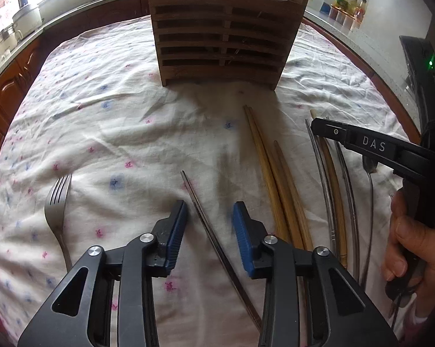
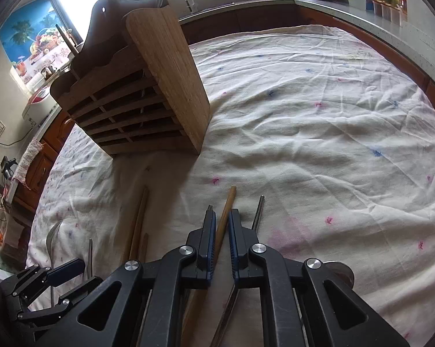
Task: Organize utensils
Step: 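Close the left gripper on a steel chopstick while the right gripper grasps a wooden chopstick, then lift both chopsticks and lower them into the wooden utensil holder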
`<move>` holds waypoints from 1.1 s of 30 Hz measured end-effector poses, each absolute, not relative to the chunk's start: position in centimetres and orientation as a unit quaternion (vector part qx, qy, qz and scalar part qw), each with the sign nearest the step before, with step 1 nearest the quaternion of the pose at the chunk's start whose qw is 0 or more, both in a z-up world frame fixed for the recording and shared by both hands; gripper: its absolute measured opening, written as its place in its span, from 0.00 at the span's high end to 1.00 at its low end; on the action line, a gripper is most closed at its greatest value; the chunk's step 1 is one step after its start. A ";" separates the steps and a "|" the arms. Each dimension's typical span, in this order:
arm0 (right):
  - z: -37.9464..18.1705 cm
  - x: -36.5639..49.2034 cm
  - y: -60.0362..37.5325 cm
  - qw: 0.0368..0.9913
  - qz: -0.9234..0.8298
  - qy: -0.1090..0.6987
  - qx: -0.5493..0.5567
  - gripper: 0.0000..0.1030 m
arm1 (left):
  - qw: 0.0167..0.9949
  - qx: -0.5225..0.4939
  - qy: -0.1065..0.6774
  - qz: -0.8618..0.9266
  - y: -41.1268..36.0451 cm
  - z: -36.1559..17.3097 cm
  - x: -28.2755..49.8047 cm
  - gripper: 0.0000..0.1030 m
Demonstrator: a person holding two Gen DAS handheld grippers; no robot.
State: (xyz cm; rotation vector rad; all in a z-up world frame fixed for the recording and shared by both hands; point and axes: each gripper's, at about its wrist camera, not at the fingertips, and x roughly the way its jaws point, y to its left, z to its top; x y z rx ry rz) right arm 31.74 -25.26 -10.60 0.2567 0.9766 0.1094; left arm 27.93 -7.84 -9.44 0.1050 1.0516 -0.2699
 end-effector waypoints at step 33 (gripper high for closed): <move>0.2 24.0 -25.1 0.911 0.115 0.361 0.167 0.95 | 0.889 -0.067 0.408 -0.196 -1.3 1.6 22.4 0.97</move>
